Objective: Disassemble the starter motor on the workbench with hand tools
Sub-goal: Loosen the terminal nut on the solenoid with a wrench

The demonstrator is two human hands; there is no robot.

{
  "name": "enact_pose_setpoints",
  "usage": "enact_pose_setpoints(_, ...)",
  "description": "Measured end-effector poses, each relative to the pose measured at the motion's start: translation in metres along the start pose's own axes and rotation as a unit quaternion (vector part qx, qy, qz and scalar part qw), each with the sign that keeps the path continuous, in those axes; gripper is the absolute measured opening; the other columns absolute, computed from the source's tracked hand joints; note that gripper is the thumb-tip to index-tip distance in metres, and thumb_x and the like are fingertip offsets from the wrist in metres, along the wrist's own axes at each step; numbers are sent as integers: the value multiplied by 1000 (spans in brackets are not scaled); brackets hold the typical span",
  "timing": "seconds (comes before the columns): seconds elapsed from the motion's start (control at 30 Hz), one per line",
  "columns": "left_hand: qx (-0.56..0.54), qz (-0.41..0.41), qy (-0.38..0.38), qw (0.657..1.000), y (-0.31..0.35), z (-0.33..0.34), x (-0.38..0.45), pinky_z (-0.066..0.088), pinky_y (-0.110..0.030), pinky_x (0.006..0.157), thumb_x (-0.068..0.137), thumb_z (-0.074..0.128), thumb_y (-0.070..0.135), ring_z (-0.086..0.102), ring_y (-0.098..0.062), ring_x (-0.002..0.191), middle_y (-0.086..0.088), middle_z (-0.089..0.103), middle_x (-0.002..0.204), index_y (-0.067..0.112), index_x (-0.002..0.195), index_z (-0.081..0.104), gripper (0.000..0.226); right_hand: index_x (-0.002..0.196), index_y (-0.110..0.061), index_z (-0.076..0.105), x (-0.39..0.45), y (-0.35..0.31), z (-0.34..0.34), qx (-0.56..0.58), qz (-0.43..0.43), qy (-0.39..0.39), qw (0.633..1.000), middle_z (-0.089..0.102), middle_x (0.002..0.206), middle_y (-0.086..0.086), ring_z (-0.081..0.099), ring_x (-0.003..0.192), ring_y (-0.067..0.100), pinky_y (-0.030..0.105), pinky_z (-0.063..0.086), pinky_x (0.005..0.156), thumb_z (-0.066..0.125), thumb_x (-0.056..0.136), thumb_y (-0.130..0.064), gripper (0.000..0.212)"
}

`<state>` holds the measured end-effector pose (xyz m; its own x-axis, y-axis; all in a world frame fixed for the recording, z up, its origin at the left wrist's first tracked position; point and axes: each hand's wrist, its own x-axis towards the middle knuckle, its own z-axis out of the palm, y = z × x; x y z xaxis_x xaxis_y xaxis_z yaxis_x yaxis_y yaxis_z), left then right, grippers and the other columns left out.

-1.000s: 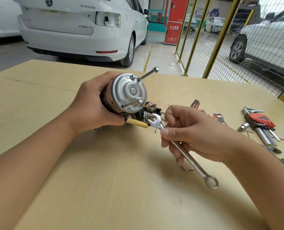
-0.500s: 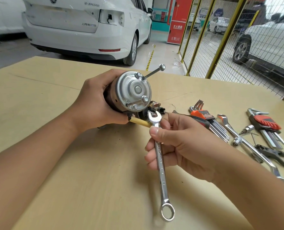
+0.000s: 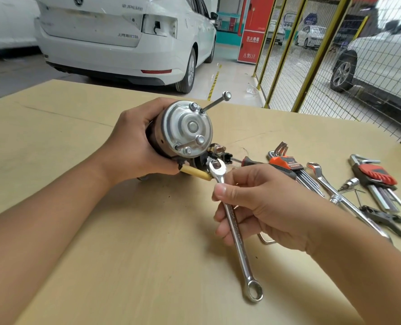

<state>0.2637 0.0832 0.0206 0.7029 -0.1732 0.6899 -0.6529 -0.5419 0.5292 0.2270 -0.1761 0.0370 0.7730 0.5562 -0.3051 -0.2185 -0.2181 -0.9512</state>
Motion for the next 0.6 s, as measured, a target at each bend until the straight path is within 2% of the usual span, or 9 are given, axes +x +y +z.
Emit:
enact_pose_setpoints(0.1,0,8,3,1000,1,1,0,50,-15,91,47,96,20,66,-1,106,26,69,113,51,123,57,91,87,-3,63,-2,0,4,38,11,-5,999,65,73,23,70,62,35,39,60,54,64,96,-14,15)
enact_pose_setpoints(0.23,-9,9,13,1000,4,3,0,50,-17,93,49,95,32,66,-2,107,25,69,114,49,125,57,86,85,-4,62,0,3,12,89,23,-8,996,64,75,24,70,63,36,42,61,57,63,97,-13,15)
enact_pose_setpoints(0.4,-15,5,19,1000,6,4,0,50,-18,94,49,92,37,65,0,106,23,69,114,50,123,56,83,87,-3,62,0,3,11,85,20,-14,996,64,73,23,69,60,34,40,60,55,62,98,-14,15)
enact_pose_setpoints(0.6,-7,10,7,1000,1,1,2,51,-18,92,46,95,20,64,2,103,27,69,110,51,122,57,90,95,1,65,0,0,2,-2,-3,4,1000,64,67,17,65,52,28,33,56,48,63,97,-18,20)
